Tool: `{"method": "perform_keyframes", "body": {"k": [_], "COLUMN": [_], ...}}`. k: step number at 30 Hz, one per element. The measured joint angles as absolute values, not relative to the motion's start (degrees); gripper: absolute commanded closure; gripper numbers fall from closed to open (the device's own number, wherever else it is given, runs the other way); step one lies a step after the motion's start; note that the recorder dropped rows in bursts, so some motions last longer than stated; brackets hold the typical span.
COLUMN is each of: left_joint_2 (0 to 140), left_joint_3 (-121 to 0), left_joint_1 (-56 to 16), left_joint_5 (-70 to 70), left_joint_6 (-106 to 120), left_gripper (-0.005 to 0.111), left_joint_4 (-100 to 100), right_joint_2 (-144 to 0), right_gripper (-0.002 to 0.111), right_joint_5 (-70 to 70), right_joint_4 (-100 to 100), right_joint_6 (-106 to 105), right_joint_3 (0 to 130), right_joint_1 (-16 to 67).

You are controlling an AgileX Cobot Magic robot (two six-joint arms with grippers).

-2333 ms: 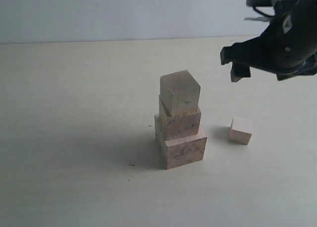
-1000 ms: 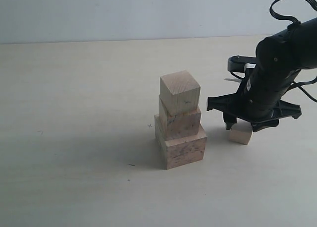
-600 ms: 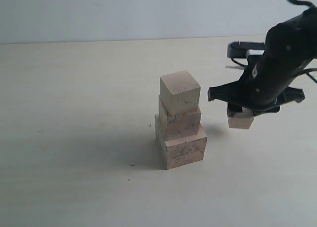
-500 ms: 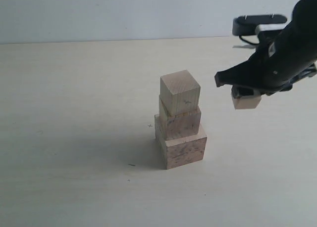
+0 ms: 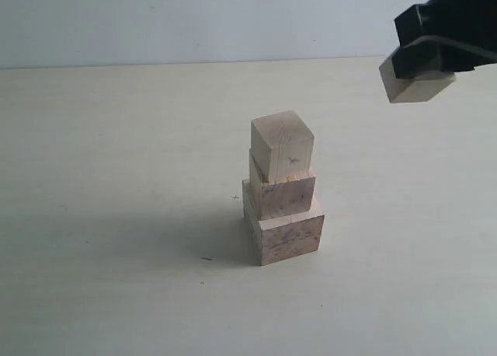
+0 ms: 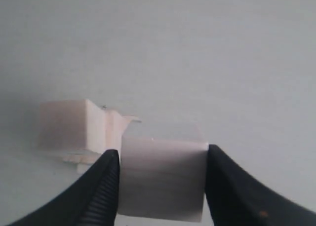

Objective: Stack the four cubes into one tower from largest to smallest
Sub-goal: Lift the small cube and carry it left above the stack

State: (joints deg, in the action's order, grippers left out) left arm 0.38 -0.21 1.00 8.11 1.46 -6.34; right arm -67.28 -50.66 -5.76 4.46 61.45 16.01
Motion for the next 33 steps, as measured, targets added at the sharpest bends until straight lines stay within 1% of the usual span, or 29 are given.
{"method": "perform_keyframes", "body": {"k": [8,16,24,33], "left_joint_2": [0.38,0.38,0.38,0.38], "left_joint_3": [-0.21,-0.21,-0.21,-0.21], "left_joint_1": [1.0,1.0,1.0,1.0], "left_joint_5": [8.11,8.11,8.11,8.11], "left_joint_6": [1.46,1.46,1.46,1.46], "left_gripper": [0.107,0.107,0.107,0.107], "left_joint_4": [-6.34,-6.34,-6.34,-6.34], "right_joint_2": [-68.11,-76.29,-84.01,-88.92], "right_gripper": [0.108,0.108,0.108,0.108], "right_joint_5": [-52.69,-58.28,-63.28,-65.18], "right_joint_4": [-7.34,-7.21,-3.41,0.0], "right_joint_6": [3.25,3.14,3.14,3.14], "right_joint_3": [67.53,74.82,81.72,85.47], "right_joint_1": [24.84,31.93,33.88,33.88]}}
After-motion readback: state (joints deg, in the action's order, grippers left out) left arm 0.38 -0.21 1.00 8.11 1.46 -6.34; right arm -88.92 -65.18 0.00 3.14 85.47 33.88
